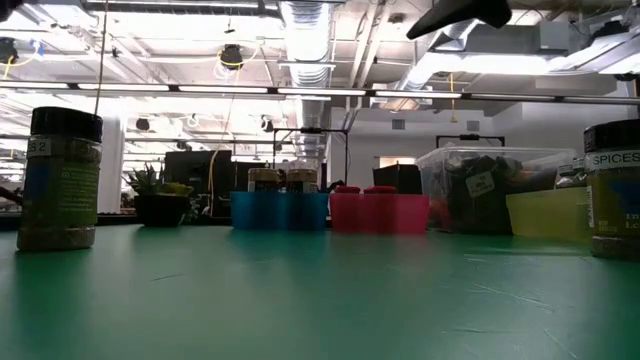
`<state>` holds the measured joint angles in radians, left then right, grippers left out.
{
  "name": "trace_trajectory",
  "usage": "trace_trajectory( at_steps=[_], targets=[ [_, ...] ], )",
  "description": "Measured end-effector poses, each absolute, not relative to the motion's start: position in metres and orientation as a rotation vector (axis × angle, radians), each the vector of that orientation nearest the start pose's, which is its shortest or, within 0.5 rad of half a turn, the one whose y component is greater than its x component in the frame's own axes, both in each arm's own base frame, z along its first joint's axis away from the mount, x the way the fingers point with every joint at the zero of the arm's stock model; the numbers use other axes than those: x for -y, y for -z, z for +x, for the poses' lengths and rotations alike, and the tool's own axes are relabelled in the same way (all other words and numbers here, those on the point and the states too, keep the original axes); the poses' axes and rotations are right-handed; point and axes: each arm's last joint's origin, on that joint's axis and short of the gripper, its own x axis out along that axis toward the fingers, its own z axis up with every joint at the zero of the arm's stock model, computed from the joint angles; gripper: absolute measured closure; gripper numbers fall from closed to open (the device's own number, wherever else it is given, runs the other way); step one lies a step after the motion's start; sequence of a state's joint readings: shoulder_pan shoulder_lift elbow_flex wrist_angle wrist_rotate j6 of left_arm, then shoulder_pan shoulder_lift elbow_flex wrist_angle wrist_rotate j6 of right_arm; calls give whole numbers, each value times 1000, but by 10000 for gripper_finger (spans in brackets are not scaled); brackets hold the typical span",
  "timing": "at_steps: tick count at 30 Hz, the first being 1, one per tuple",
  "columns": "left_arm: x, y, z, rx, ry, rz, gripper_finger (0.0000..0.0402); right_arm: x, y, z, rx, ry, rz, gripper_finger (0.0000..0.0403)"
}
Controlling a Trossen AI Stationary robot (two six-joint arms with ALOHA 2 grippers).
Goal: Sort spices by type
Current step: Put the top left black spice bottle into the orange bin
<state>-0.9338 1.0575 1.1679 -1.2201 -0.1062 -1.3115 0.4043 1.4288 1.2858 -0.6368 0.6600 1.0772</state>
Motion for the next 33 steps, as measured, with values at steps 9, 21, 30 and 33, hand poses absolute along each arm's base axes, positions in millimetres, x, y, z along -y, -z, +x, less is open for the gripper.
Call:
trace_trajectory(
  at_steps=[9,21,30,33],
  targets=[
    [185,-307,89,-1348,22,-372,221,-118,-327,273,-344,616,774,94],
    [249,-265,105,-1381,218,-225,221,-106,-328,278,-298,671,808,94],
    [267,-234,111,-1437,252,-34,221,-105,-328,279,-299,673,800,94],
    [272,-226,113,-1453,265,-18,221,-105,-328,278,-300,672,799,94]
  ],
)
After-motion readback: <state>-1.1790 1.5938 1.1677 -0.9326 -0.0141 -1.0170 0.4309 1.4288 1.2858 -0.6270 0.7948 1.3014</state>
